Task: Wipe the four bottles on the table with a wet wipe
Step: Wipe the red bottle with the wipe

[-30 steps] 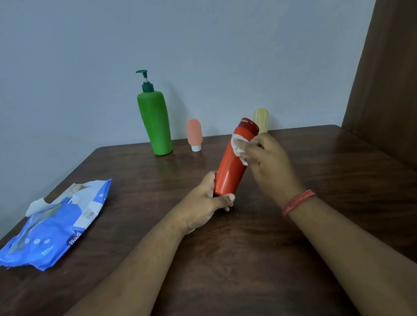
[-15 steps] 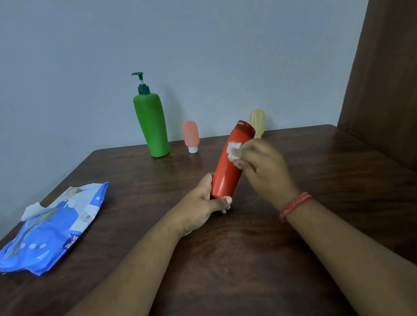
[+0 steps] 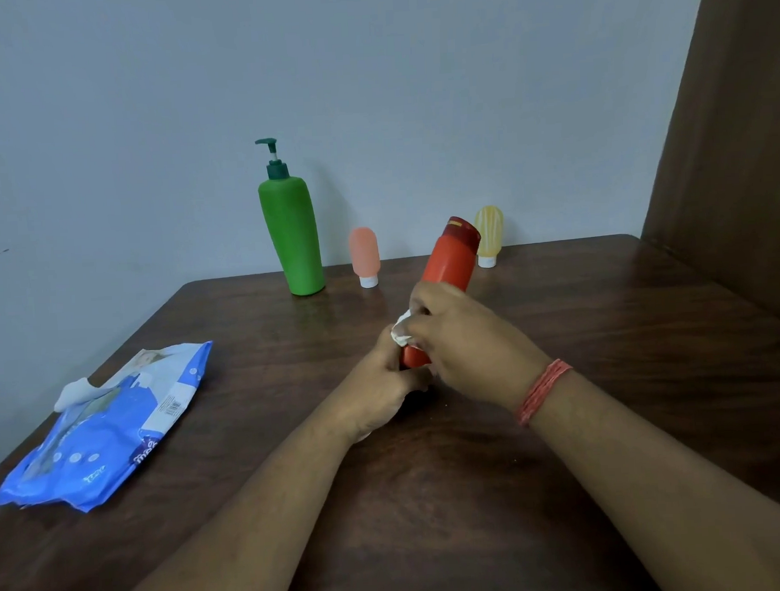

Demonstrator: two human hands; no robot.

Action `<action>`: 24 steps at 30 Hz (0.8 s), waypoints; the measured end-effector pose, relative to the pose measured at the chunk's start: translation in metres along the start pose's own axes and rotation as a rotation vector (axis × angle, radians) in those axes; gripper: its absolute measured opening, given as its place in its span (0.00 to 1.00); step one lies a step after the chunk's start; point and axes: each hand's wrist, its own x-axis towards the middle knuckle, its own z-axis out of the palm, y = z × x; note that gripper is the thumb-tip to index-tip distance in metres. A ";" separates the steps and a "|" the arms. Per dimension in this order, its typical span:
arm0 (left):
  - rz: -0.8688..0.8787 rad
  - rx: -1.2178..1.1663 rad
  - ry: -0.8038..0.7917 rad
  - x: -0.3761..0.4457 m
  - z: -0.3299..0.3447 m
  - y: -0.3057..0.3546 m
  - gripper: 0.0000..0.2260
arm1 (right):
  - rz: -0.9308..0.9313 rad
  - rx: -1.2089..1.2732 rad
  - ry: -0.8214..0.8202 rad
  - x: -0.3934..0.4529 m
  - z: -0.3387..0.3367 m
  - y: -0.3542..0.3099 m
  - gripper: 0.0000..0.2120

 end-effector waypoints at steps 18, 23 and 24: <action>-0.009 -0.384 0.005 0.002 -0.007 -0.002 0.20 | -0.109 0.337 0.084 -0.009 0.005 0.017 0.09; 0.024 -0.562 0.021 0.001 -0.015 0.001 0.27 | -0.048 0.368 0.146 -0.015 0.007 0.024 0.10; 0.028 -0.593 0.032 0.001 -0.016 0.002 0.27 | -0.054 0.375 0.153 -0.016 0.009 0.020 0.10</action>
